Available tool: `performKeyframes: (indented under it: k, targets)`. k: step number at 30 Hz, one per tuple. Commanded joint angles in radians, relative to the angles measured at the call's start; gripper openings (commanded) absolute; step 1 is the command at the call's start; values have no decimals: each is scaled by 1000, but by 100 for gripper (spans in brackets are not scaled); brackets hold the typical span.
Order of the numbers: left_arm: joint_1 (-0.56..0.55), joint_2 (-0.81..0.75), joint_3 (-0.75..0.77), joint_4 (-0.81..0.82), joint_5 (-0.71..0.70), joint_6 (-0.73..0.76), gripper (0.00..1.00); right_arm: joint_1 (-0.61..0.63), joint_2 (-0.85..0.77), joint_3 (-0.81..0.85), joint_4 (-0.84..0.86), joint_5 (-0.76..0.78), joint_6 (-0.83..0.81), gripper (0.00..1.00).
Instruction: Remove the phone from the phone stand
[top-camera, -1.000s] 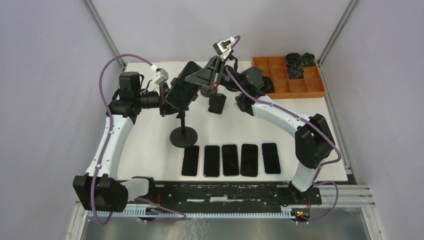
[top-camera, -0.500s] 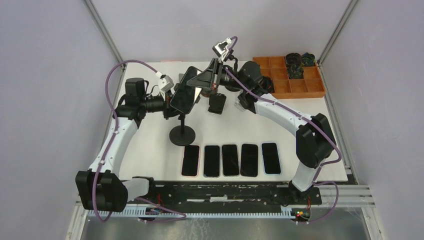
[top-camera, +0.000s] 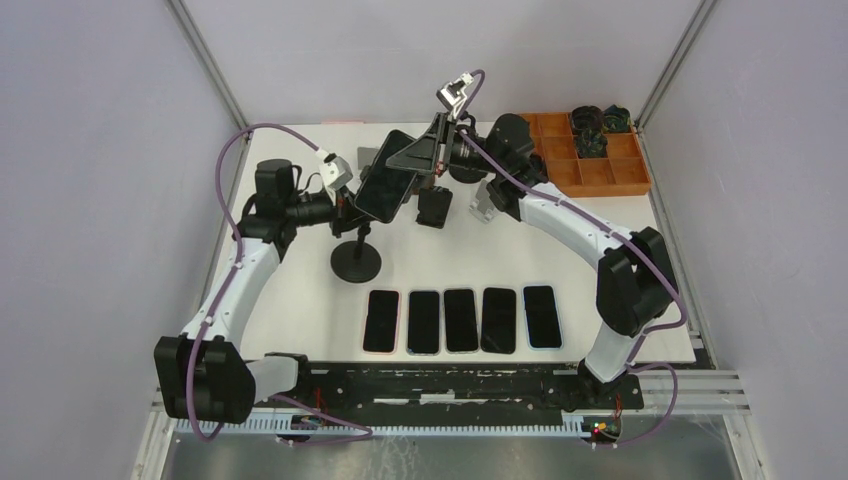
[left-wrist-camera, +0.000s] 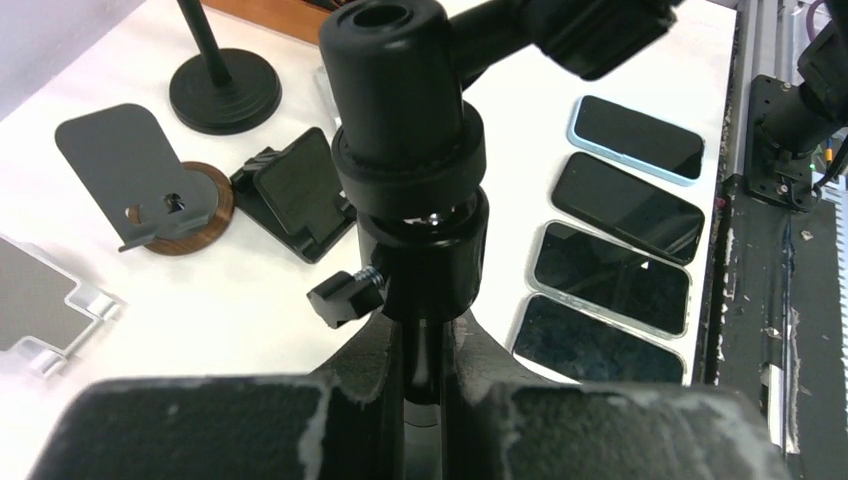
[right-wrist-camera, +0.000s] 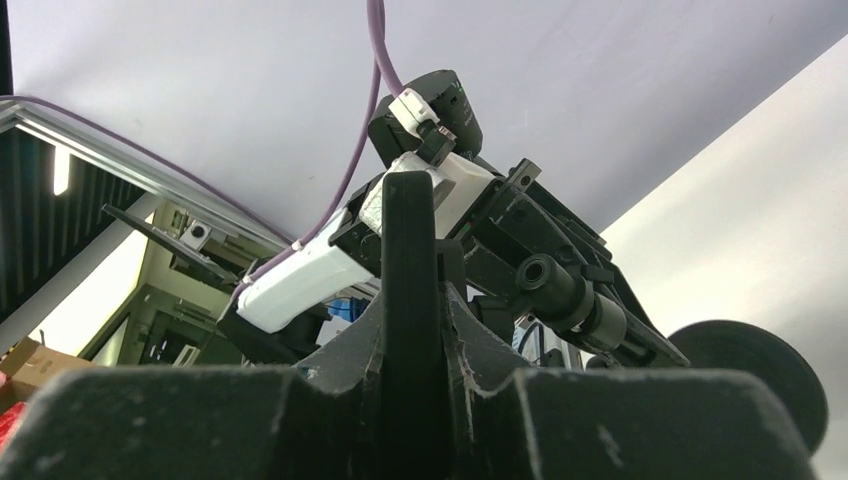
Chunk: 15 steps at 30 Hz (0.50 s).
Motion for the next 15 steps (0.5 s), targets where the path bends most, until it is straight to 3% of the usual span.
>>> performKeyframes:
  k: [1,15]
  targets:
    - [66,45,-56,-141,-176,81,2,-116,-258,100,348,15,152,0]
    - [119,68,-58,-140,-141,64,2,-152,-265,71,419,38,201,0]
